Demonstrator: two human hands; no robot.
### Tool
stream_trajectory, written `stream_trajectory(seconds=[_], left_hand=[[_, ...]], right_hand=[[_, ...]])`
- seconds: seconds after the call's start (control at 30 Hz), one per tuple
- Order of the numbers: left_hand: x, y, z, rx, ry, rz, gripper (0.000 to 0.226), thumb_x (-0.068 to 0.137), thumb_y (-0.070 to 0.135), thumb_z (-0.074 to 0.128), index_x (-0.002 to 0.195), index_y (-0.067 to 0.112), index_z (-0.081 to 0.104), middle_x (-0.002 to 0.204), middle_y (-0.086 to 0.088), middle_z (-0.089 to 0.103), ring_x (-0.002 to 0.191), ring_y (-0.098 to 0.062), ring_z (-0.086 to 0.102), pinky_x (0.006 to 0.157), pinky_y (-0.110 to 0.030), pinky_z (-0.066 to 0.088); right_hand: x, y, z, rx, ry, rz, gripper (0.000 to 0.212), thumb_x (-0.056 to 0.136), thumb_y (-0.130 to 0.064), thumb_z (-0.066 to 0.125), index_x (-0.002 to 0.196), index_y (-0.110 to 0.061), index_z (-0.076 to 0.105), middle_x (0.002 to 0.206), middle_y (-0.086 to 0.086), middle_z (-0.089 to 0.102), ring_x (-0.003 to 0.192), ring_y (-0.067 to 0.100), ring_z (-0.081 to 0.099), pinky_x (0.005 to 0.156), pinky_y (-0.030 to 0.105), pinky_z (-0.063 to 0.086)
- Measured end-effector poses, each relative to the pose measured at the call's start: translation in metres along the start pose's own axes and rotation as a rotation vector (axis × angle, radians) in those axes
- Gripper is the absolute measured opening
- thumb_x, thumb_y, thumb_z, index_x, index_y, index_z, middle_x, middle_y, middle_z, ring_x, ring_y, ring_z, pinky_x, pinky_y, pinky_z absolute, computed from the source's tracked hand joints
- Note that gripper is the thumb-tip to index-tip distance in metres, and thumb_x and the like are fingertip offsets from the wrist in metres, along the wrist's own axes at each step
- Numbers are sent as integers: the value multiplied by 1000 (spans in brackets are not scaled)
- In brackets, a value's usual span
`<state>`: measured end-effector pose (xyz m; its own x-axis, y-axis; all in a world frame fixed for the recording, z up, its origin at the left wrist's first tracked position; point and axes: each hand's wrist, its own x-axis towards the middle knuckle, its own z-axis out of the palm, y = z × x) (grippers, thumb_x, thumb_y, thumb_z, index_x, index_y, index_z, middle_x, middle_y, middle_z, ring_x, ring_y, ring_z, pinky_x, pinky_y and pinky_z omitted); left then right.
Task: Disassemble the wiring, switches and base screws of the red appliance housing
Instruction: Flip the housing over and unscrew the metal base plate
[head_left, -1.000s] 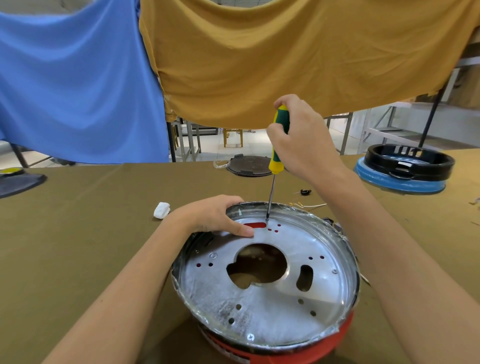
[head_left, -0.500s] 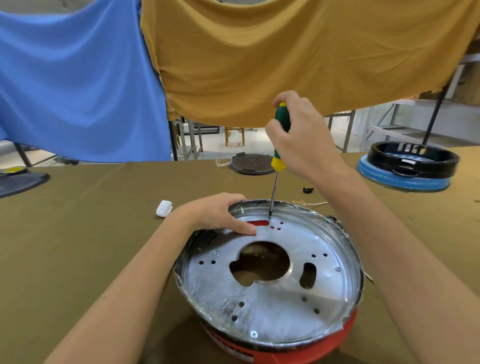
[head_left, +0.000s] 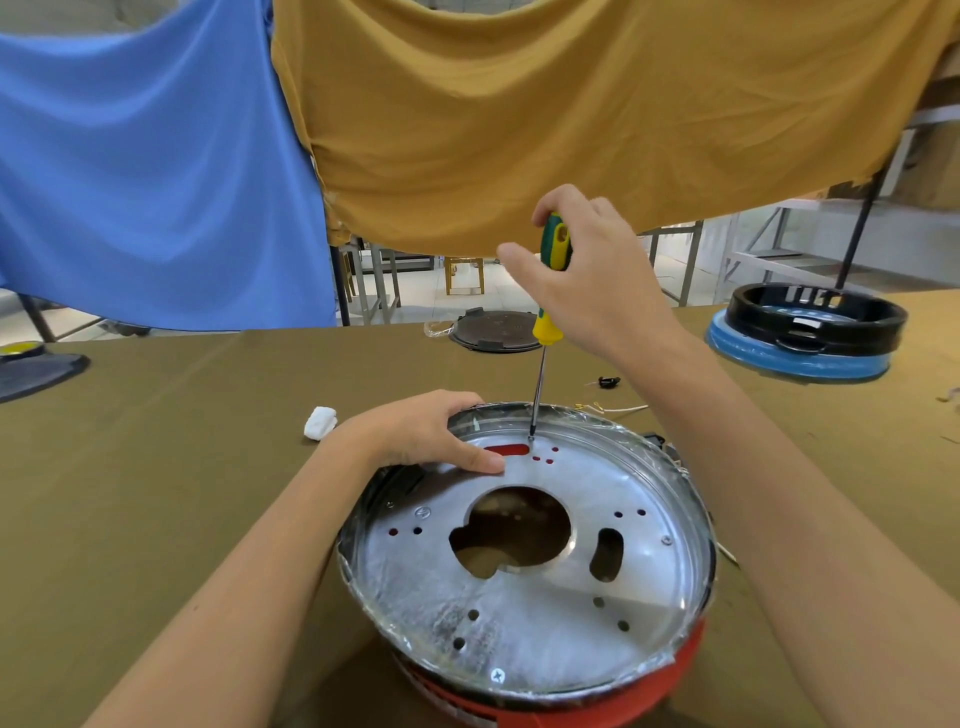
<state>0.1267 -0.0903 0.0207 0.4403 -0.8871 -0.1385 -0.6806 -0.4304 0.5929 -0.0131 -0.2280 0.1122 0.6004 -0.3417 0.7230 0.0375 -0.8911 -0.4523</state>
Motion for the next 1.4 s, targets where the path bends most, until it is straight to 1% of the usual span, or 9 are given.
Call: stream_trajectory(seconds=[0.13, 0.23, 0.37, 0.57, 0.7, 0.93, 1.1, 1.2, 1.4], left_hand=[[0, -2, 0, -14, -4, 3, 49, 70, 63, 79, 108, 41, 58, 104, 11, 71, 97, -19, 68, 92, -43, 55], [1, -3, 0, -5, -3, 4, 50, 68, 65, 78, 108, 43, 58, 102, 15, 71, 93, -14, 68, 89, -38, 57], [0, -3, -1, 17, 10, 9, 49, 61, 74, 76, 99, 50, 55, 98, 21, 67, 90, -7, 65, 79, -23, 53], [-1, -2, 0, -4, 0, 12, 54, 65, 69, 78, 107, 41, 59, 98, 13, 72, 90, -17, 69, 86, -40, 57], [-1, 1, 0, -10, -6, 1, 51, 70, 63, 78, 110, 37, 59, 102, 9, 72, 94, -21, 69, 90, -43, 56], [-2, 2, 0, -20, 3, 1, 51, 71, 59, 80, 111, 34, 60, 103, 4, 72, 93, -24, 68, 86, -41, 56], [0, 0, 0, -25, 2, -3, 51, 70, 60, 80, 111, 36, 60, 104, 9, 72, 94, -18, 69, 87, -36, 57], [1, -1, -1, -6, 5, -12, 55, 69, 63, 78, 113, 37, 59, 107, 10, 71, 99, -20, 67, 90, -37, 54], [-1, -2, -1, 0, 8, -7, 53, 68, 65, 78, 110, 39, 59, 103, 15, 70, 93, -8, 67, 86, -31, 53]], right_hand=[[2, 0, -2, -14, 62, -12, 32, 90, -33, 72, 118, -20, 63, 105, 1, 38, 101, 22, 49, 89, 28, 46], [4, 0, -4, 19, 45, -1, 34, 93, -16, 65, 126, -21, 61, 107, -1, 46, 86, 8, 49, 75, 9, 39], [3, -1, -4, 92, 12, 63, 36, 91, -15, 53, 128, -14, 53, 97, 1, 51, 77, 13, 46, 68, 26, 36], [1, 0, -2, 17, 28, 15, 37, 91, -39, 70, 120, -19, 59, 110, 4, 35, 105, 26, 47, 94, 30, 45], [6, 1, -4, 32, 9, 33, 35, 97, -20, 57, 133, -21, 55, 109, 2, 44, 90, 17, 48, 71, 21, 35], [1, -1, -1, 78, -7, 24, 29, 94, -36, 61, 118, -21, 56, 101, 3, 40, 94, 23, 47, 81, 28, 42], [5, 0, -5, 46, 9, 9, 31, 96, -26, 60, 127, -23, 57, 102, 3, 45, 75, 7, 45, 65, 7, 37], [6, 0, -5, 96, 2, 57, 33, 94, -16, 49, 126, -15, 54, 91, 1, 49, 72, 14, 42, 60, 23, 33], [2, -1, -2, 51, 1, 21, 32, 92, -41, 67, 114, -20, 58, 106, 3, 34, 101, 23, 47, 88, 29, 47]])
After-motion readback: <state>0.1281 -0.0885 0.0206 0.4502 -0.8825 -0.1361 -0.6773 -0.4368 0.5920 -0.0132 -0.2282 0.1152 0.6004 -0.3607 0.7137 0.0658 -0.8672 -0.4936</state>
